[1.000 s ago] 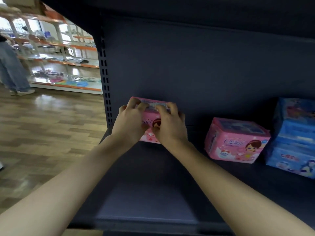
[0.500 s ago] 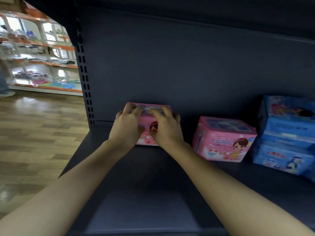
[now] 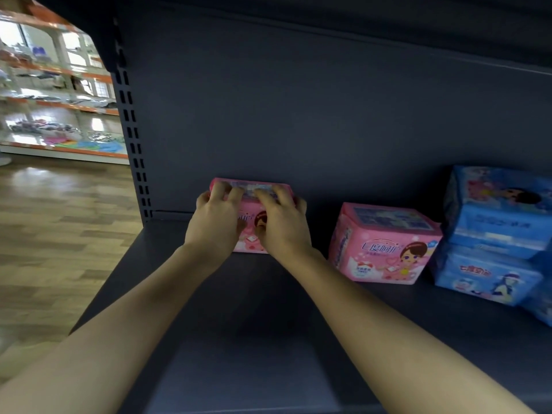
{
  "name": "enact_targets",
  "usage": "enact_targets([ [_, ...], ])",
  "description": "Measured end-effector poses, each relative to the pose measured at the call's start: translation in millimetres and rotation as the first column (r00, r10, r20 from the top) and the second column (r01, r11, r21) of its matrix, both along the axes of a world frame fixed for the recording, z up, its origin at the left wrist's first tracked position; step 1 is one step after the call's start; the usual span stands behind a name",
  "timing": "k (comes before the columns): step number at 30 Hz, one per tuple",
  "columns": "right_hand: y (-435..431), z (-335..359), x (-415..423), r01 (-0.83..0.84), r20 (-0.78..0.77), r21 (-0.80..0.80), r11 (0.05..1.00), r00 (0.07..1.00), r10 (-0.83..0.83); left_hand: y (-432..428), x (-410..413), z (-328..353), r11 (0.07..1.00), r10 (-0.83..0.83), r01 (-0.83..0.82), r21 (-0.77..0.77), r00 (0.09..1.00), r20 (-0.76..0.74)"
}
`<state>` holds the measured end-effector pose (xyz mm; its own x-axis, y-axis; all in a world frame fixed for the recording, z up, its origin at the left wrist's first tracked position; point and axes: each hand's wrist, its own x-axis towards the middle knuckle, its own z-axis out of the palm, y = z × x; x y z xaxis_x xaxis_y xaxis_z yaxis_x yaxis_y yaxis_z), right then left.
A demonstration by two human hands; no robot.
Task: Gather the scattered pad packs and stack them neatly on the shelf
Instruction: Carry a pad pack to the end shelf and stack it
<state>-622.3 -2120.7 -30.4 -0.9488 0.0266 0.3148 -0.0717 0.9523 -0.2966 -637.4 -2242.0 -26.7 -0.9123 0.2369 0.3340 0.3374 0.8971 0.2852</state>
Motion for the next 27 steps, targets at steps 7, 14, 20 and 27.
enact_targets([
  [7, -2.6, 14.1, 8.2, 0.052, 0.031, 0.127, 0.990, 0.998, -0.057, 6.9, 9.1, 9.6, 0.969, 0.098, -0.105, -0.224, 0.994, -0.042],
  [14, 9.8, 35.3, 44.5, 0.057, -0.009, 0.167, 0.984, 0.998, -0.057, 20.3, 38.9, 16.5, 0.953, -0.002, -0.019, -0.302, 0.998, -0.070],
  [20, 20.8, 24.4, 78.3, 0.106, -0.012, 0.072, 0.992, 0.994, -0.105, 33.0, 69.8, 13.8, 0.963, -0.083, 0.071, -0.258, 0.996, -0.037],
  [27, 33.7, 14.6, 114.7, 0.179, 0.074, 0.067, 0.982, 0.980, -0.184, 45.4, 95.7, 10.5, 0.970, -0.128, 0.128, -0.207, 0.992, 0.014],
])
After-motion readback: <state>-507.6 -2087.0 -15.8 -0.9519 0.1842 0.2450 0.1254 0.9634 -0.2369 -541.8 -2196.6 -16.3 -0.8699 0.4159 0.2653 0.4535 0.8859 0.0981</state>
